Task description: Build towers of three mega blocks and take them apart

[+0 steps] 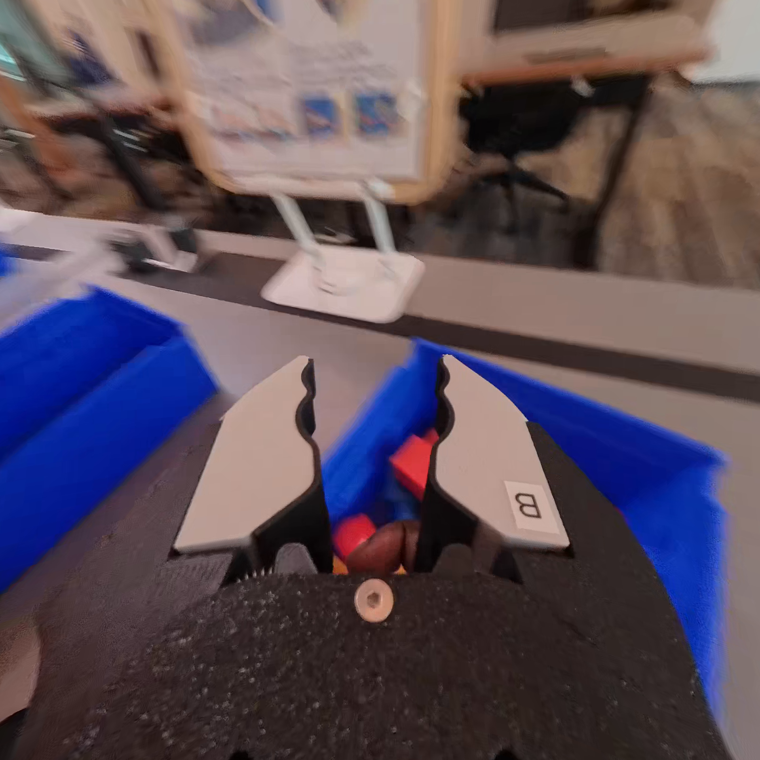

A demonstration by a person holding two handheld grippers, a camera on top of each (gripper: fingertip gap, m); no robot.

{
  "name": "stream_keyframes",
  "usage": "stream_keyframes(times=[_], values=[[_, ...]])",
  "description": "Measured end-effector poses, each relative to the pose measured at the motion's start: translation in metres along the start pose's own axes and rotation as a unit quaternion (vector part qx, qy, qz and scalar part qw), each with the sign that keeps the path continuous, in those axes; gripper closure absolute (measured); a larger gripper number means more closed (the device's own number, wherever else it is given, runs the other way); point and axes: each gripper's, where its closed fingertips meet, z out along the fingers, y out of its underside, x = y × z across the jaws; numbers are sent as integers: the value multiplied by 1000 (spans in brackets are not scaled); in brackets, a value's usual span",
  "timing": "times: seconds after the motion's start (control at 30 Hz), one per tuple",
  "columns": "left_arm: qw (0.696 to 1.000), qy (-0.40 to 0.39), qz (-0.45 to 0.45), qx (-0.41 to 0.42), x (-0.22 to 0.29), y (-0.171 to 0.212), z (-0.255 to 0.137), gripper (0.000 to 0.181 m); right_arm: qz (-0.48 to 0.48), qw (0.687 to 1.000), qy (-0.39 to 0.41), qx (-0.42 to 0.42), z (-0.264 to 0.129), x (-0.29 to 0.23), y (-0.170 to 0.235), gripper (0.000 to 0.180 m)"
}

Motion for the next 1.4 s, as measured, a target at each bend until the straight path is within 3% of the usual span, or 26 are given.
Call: stream_keyframes(times=[0.1, 0.23, 0.43, 0.5, 0.63, 0.8, 0.87, 0.97, 1.1, 1.27, 1.4], values=[[1000, 1, 0, 2, 1, -1, 0, 144, -53, 985, -162, 37, -2, -99, -27, 123], [1000, 1, -2, 6, 1, -2, -1, 144, -157, 938, -307, -24, 14, -217, 1, 120], [1000, 10, 2, 30, 5, -11, -3, 144, -222, 907, -350, -74, 54, -316, 61, 119], [999, 18, 5, 39, 9, -16, -3, 144, -223, 913, -336, -59, 63, -325, 67, 142], [998, 21, 8, 55, 10, -24, -5, 144, -227, 906, -350, -71, 57, -322, 66, 145], [999, 16, 2, 46, 7, -20, -4, 145, -247, 906, -335, -72, 41, -302, 50, 145], [1000, -12, 10, 10, -3, -7, -3, 169, -247, 919, -304, -52, 33, -283, 31, 145], [999, -35, -14, -24, -18, 16, -4, 172, -222, 949, -225, 7, 10, -229, -14, 145], [998, -48, -43, -19, -25, 13, -6, 172, -194, 980, -29, 38, -26, -112, -45, 145], [999, -34, -26, -20, -16, 10, -3, 172, -131, 975, 176, -43, -55, 20, -14, 145], [999, -35, -29, -21, -16, 11, -3, 172, -80, 970, 203, -103, -39, 66, 26, 145]])
